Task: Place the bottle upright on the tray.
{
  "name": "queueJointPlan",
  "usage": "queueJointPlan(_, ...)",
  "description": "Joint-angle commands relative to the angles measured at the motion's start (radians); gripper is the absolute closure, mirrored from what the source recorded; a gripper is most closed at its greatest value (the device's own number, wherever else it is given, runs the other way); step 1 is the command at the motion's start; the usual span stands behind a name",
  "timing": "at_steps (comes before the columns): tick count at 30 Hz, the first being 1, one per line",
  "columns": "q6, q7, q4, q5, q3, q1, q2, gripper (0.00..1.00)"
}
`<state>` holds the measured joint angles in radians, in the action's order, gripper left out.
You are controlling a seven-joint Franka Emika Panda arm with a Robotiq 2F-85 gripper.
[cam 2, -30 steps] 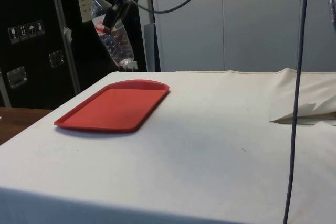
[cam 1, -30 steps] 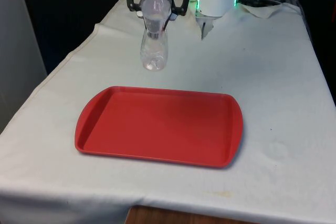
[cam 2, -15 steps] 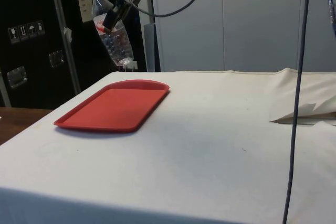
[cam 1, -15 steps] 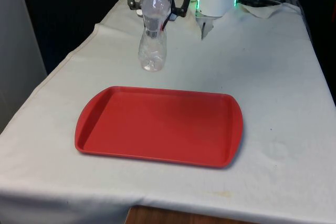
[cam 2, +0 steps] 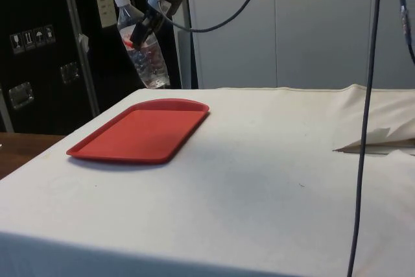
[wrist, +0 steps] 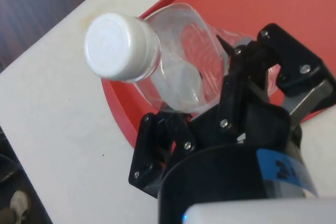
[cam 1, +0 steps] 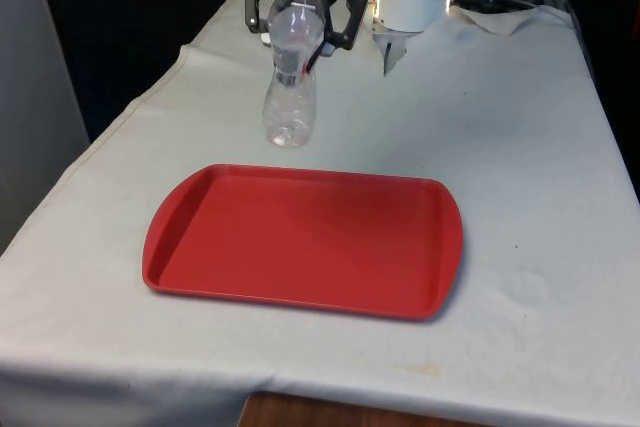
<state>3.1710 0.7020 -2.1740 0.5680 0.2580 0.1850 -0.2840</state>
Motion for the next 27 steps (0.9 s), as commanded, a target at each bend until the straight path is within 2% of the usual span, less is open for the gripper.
queueJointPlan(1,0.021,0.002,0.006,0.017,-0.031,-0.011,0.003,0.65)
queueJointPlan(2,0.026,-0.002,0.006,0.017,-0.031,-0.011,0.0,0.65)
queueJointPlan(3,0.011,-0.008,0.0,0.0,-0.002,0.0,-0.006,0.65)
queueJointPlan(4,0.03,-0.007,0.006,0.016,-0.032,-0.012,-0.003,0.65)
queueJointPlan(10,0.063,-0.043,0.011,0.012,-0.036,-0.014,-0.034,0.65)
queueJointPlan(11,0.05,-0.046,0.0,0.0,-0.006,0.0,-0.038,0.65)
queueJointPlan(12,0.066,-0.049,0.012,0.011,-0.037,-0.014,-0.04,0.65)
queueJointPlan(19,0.087,-0.085,0.046,0.007,-0.037,-0.017,-0.096,0.65)
queueJointPlan(20,0.076,-0.087,0.035,0.0,-0.007,-0.001,-0.098,0.65)
queueJointPlan(21,0.089,-0.089,0.053,0.006,-0.036,-0.018,-0.104,0.65)
queueJointPlan(26,0.103,-0.113,0.094,0.004,-0.037,-0.021,-0.157,0.65)
queueJointPlan(27,0.088,-0.112,0.08,0.0,-0.007,-0.003,-0.153,0.65)
